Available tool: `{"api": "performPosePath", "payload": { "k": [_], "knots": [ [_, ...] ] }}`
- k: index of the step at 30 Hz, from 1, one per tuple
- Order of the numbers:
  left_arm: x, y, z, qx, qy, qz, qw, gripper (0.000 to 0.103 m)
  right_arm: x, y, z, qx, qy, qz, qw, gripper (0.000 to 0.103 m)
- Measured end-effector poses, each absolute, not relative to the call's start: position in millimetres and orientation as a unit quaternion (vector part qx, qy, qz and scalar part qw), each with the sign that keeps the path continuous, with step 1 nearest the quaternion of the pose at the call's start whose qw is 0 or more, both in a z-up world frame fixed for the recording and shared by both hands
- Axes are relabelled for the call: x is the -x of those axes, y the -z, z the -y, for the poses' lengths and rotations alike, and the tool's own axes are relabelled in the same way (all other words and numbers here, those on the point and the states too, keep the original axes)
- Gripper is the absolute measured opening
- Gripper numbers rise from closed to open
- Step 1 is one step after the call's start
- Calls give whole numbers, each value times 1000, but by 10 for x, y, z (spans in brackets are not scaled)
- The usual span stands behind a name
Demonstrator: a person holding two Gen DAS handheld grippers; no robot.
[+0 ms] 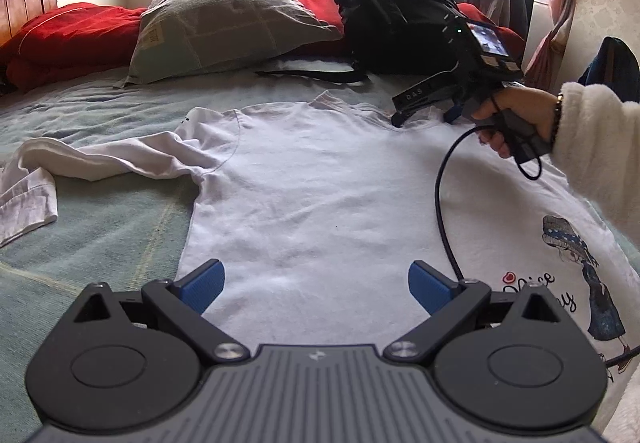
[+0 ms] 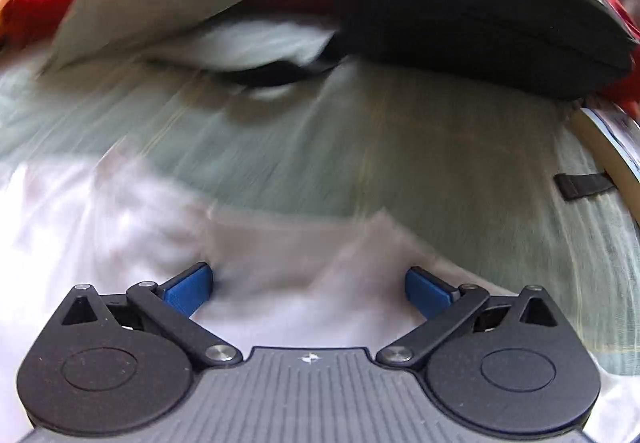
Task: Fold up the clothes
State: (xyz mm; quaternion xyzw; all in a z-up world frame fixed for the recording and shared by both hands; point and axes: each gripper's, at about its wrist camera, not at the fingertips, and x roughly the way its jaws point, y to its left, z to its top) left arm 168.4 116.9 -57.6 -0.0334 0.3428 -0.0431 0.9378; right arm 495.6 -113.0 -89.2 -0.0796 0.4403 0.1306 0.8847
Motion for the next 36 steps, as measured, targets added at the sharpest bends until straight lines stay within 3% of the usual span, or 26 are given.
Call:
{"api": "performPosePath", "payload": {
  "k": [6,11,16,25,36],
  "knots": [
    [-1653,553,-1183,36,39,-340,939,98,-5116,728,1288,67,-144,-439,884,103],
    [-1689,564,-1171,34,35,-344,938,98,-4662,462,1527,56,-153,-431,888,103],
    [-1717,585,-1118,27,37,-351,935,98,-4433,728,1622,48,-134,-472,870,103],
    [-1786,470,-1210,15,42,-382,923,98,-4591,928,1531,7,-64,-411,909,103],
    [-2888,-30,-1197,78,76,-424,899,98,-4462,707,1808,-69,-137,-412,898,103]
  ]
}}
